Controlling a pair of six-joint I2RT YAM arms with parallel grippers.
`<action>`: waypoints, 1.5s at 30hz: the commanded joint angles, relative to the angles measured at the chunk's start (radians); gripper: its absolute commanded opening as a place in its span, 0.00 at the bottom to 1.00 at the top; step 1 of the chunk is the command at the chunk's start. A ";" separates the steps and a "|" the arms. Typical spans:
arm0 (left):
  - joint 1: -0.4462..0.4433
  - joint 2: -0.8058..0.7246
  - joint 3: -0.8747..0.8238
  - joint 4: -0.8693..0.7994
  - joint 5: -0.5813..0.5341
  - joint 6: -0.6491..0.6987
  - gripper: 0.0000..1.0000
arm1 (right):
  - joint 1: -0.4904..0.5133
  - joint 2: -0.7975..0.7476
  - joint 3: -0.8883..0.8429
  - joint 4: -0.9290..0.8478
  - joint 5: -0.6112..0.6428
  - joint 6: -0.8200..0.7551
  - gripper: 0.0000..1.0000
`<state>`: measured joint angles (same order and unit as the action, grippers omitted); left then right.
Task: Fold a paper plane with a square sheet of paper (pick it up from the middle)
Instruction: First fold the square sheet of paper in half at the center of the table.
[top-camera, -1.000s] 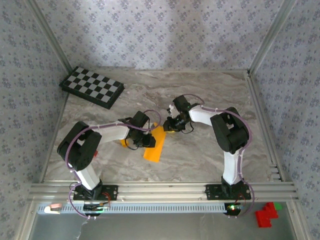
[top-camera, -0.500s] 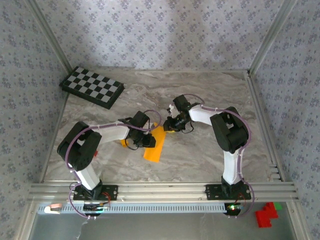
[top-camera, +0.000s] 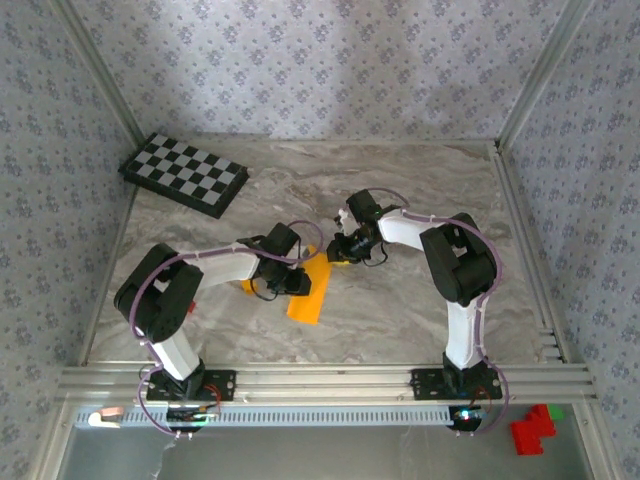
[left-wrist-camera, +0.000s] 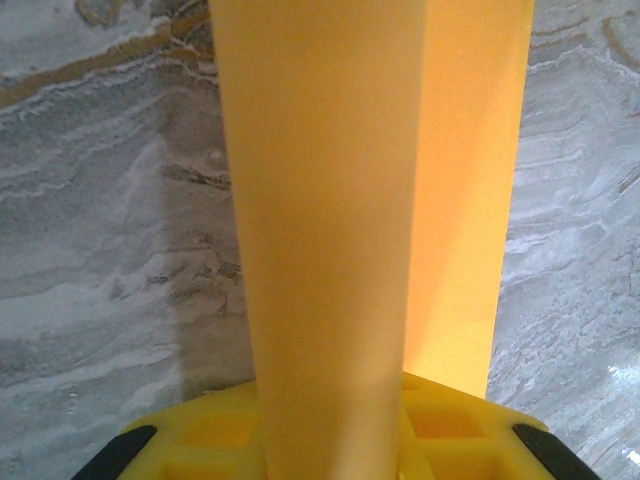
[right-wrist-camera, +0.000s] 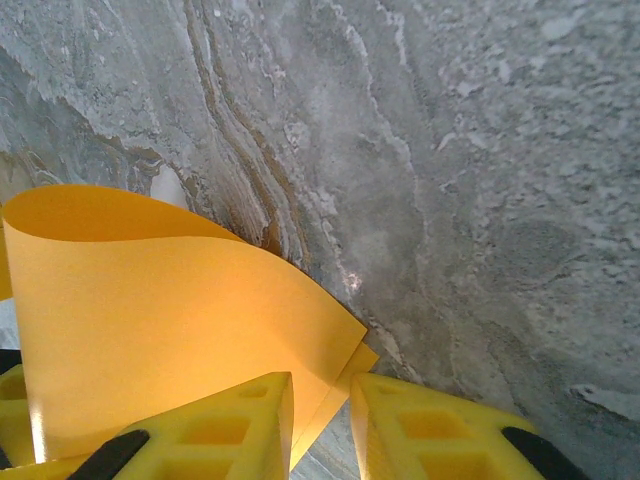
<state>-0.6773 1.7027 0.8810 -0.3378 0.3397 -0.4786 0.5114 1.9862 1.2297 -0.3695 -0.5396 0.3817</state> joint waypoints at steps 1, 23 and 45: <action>-0.004 0.066 -0.070 -0.228 -0.153 0.020 0.24 | 0.004 0.051 0.026 0.070 0.023 0.002 0.25; 0.004 0.053 -0.091 -0.217 -0.180 0.008 0.26 | 0.002 0.017 -0.004 0.098 -0.022 0.013 0.32; 0.004 0.059 -0.096 -0.229 -0.211 0.009 0.28 | -0.022 -0.107 -0.086 0.060 0.015 -0.005 0.32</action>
<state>-0.6876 1.6932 0.8715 -0.3290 0.3176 -0.4793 0.4995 1.9182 1.1633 -0.2844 -0.5419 0.3847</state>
